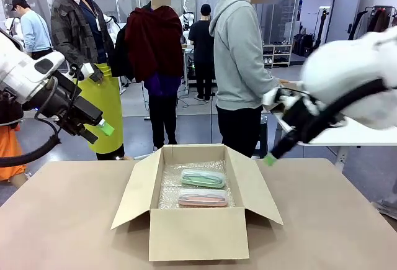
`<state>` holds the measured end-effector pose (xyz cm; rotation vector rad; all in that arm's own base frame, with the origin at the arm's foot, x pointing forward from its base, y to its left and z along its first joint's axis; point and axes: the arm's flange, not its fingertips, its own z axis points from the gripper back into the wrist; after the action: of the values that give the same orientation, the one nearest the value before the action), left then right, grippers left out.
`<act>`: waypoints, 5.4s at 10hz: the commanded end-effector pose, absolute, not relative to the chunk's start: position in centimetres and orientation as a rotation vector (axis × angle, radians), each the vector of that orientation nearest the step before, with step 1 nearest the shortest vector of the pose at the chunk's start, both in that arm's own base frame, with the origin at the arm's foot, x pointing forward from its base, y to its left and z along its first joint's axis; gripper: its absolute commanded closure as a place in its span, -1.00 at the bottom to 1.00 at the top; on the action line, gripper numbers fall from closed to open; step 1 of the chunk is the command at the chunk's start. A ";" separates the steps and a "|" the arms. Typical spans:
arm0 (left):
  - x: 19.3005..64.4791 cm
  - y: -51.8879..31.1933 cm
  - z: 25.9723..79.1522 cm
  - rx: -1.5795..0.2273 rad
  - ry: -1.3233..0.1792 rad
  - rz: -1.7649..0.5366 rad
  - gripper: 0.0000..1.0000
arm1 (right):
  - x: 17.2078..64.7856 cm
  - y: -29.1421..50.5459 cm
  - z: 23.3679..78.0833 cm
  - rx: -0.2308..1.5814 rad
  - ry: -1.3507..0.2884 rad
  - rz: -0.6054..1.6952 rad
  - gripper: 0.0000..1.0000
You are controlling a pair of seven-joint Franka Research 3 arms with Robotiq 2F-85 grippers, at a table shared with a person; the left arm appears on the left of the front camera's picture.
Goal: Pack the glasses set securely to prepare it for shipping.
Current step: Position the Package Box on the left side of the table.
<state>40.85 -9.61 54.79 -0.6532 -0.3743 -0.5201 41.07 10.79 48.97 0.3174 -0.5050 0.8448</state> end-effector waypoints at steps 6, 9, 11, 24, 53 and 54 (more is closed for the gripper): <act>43.6 -9.1 46.0 -0.883 -0.404 -0.464 -1.00 | 36.1 2.9 49.4 0.307 -0.606 0.679 -1.00; 43.2 -8.8 47.7 -0.866 -0.355 -0.385 -1.00 | 36.1 2.9 49.4 0.307 -0.606 0.679 -1.00; 43.6 -8.9 46.8 -0.860 -0.369 -0.394 -1.00 | 36.1 2.9 49.4 0.307 -0.606 0.679 -1.00; 53.1 -3.8 28.7 -1.101 -0.196 0.029 -1.00 | 36.1 2.9 49.4 0.307 -0.606 0.679 -1.00; 51.6 -4.0 26.4 -1.404 -0.082 0.095 1.00 | 36.1 2.9 49.4 0.307 -0.606 0.679 -1.00; 51.6 -4.0 26.4 -1.404 -0.082 0.095 1.00 | 36.1 2.9 49.4 0.307 -0.606 0.679 -1.00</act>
<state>51.54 -4.16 26.47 -1.4074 -0.0777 0.0901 36.15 2.58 49.52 0.3121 -0.6050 0.6998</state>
